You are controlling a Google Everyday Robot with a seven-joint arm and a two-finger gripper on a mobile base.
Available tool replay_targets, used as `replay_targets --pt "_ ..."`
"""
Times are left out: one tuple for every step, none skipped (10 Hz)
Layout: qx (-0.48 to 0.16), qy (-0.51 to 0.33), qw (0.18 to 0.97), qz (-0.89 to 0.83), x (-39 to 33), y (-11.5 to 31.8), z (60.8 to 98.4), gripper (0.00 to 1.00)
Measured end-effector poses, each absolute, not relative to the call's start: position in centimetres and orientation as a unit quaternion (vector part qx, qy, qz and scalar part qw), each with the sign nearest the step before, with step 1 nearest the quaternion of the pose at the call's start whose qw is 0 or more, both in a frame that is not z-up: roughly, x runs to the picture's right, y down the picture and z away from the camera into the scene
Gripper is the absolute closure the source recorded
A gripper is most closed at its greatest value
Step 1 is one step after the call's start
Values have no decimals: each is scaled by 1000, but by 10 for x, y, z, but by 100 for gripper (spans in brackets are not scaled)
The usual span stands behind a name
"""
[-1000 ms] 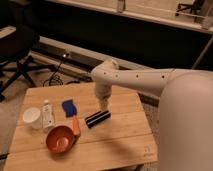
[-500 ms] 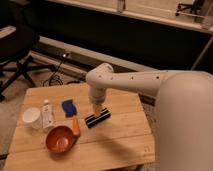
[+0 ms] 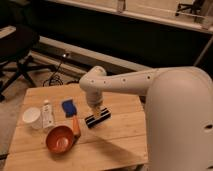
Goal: Place the eraser in the ceramic cup
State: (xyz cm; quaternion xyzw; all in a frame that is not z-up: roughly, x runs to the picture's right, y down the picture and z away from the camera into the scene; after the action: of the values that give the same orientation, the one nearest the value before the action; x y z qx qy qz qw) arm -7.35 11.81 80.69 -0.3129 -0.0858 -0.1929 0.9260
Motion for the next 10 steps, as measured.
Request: replay_targets --pt "-308 -73 928 -196 -79 118 809 35" --pt "-305 -64 930 -196 -83 119 811 35" --pt "-300 -48 932 -195 -89 120 814 35" --pt "-297 -31 934 -195 -90 122 818 35" --pt "-295 -17 935 -196 -89 124 821 35" --pt "-294 3 935 -197 -87 130 825 35" --pt "-295 19 935 -198 -84 137 828 35" --pt "-296 31 934 -199 -80 144 829 35" --pt "-299 39 933 -198 -77 150 829 35" --pt "-299 42 933 -197 -74 157 829 35"
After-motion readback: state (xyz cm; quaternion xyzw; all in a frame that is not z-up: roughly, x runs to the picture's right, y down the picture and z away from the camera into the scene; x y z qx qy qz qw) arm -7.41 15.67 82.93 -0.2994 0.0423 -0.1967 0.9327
